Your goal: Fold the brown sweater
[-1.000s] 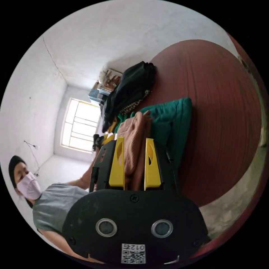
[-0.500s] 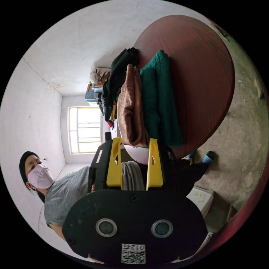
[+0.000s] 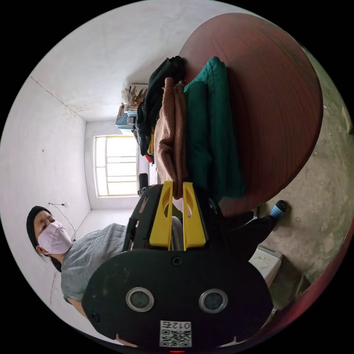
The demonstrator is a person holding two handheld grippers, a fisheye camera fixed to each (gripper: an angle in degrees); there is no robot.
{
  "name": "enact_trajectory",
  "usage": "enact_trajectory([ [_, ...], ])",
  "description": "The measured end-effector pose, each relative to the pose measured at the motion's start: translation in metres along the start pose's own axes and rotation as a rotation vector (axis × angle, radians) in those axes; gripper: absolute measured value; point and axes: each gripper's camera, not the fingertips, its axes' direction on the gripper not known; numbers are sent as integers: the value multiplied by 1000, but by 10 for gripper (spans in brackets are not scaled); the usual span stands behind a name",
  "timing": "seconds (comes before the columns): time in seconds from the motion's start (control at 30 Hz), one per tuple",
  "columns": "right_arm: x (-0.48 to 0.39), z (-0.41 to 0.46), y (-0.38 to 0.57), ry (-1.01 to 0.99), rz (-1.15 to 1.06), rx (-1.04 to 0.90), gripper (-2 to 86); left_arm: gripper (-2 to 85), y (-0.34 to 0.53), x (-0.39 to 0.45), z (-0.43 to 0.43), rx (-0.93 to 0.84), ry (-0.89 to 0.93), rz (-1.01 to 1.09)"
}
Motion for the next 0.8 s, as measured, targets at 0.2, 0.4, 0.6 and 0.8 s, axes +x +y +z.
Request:
enact_trajectory([
  [0.2,-23,-18,36,-34,-48,-6,13,55,1,5,0,-18,2,-5],
  [0.4,-63,-60,69,20,-169,16,7,29,8,64,1,-62,-183,208],
  [0.6,-6,-44,109,-54,-26,41,6,20,22,24,5,-36,-91,38],
  [0.8,-11,-40,120,0,-58,24,10,26,27,35,13,-111,-174,94],
])
